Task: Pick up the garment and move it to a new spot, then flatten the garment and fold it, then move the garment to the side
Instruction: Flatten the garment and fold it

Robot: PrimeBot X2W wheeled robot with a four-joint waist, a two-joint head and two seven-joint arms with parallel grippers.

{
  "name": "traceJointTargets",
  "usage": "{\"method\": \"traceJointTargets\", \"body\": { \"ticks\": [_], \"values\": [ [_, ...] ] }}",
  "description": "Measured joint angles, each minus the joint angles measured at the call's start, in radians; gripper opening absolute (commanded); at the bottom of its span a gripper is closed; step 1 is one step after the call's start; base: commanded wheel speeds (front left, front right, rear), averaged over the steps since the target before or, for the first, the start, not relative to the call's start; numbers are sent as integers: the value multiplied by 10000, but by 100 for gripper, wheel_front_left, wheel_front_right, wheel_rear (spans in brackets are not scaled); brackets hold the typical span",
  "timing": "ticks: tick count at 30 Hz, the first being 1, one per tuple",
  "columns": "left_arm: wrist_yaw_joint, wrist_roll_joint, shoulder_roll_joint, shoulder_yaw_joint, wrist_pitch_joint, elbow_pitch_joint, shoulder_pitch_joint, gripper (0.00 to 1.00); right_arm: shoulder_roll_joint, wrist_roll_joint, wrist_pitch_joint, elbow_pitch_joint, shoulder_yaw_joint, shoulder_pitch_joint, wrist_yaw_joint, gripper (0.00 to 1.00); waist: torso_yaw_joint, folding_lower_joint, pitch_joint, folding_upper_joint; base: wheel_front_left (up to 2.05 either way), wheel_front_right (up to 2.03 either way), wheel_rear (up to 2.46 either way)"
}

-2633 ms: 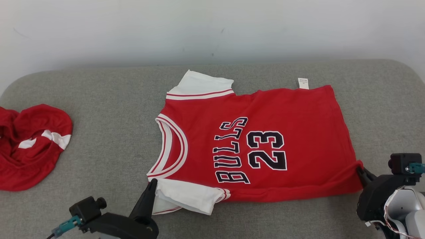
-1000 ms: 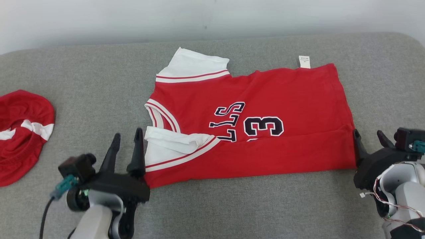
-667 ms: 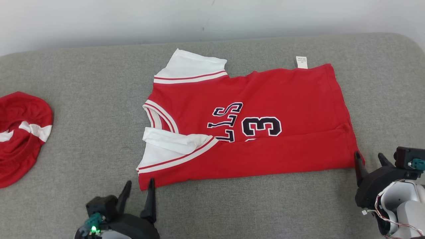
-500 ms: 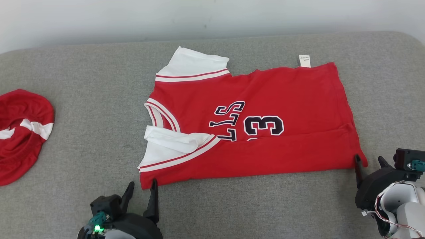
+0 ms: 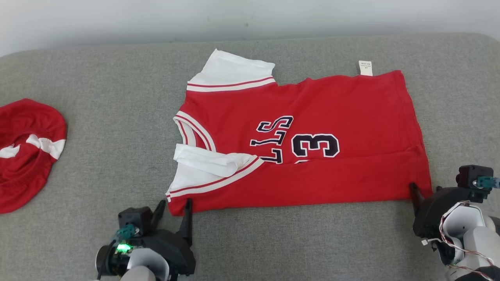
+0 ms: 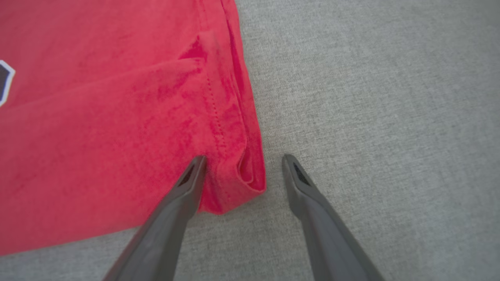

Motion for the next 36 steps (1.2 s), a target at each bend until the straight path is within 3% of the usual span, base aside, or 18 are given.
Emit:
{"method": "traceJointTargets", "body": {
  "ticks": [2,5,16,25,36],
  "values": [
    [-138,-29,-2,-82,125,109,-130,0,0,6,17,38,-50,-80,0,0,7,0,36,0,0,0,0],
    [-301,-190,-94,-161,209,178,-204,0,6,8,-4,71,-98,-143,0,0,15,2,47,1,0,0,0],
    [-267,-612,-151,-12,-159,-100,587,0,113,401,-435,-583,-410,668,4,0,87,3,-374,3,0,0,0],
    [-21,-773,44,0,-90,-1091,1927,0,412,543,-134,-1578,-746,1859,4,0,149,3,-841,3,0,0,0],
    [591,-874,453,-58,477,-2888,3668,0,844,669,589,-2995,-1072,3430,6,0,266,2,-1352,3,0,0,0]
  ]
}}
